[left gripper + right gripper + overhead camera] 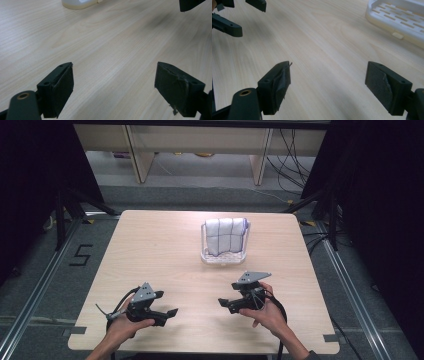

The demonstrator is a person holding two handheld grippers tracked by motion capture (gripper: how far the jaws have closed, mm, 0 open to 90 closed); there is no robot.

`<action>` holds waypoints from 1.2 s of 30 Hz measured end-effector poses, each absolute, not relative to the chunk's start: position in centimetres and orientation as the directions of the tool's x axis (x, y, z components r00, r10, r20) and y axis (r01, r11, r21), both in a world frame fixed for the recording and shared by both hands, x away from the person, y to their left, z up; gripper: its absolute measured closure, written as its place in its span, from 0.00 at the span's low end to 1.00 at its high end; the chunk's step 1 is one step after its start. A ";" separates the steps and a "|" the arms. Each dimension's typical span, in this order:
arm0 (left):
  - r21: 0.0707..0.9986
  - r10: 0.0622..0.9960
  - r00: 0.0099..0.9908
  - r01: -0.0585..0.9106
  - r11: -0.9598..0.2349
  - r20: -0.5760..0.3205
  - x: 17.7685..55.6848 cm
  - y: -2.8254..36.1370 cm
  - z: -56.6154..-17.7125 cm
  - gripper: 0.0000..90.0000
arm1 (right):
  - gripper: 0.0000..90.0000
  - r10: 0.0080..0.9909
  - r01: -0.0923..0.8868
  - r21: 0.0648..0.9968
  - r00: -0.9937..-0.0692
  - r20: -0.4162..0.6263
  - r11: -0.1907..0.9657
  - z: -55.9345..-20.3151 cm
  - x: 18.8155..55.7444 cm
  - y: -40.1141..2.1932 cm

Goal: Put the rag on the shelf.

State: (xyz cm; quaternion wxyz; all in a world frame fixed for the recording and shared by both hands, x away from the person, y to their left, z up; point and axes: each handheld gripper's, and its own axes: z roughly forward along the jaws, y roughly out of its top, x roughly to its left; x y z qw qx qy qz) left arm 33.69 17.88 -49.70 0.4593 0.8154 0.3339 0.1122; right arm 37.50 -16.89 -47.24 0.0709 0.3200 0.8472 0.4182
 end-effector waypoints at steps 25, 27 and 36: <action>0.810 0.626 0.777 0.410 -0.420 -0.069 29.8 17.5 -50.3 0.17 | 0.19 0.605 0.489 0.716 -0.788 0.117 0.499 -49.3 31.4 -19.6; 0.806 0.633 0.771 0.418 -0.419 -0.071 29.7 17.5 -50.4 0.17 | 0.19 0.605 0.482 0.720 -0.789 0.108 0.500 -49.2 31.1 -19.8; 0.801 0.635 0.770 0.423 -0.425 -0.070 29.7 17.4 -50.5 0.17 | 0.19 0.613 0.487 0.711 -0.784 0.099 0.508 -49.3 31.0 -20.0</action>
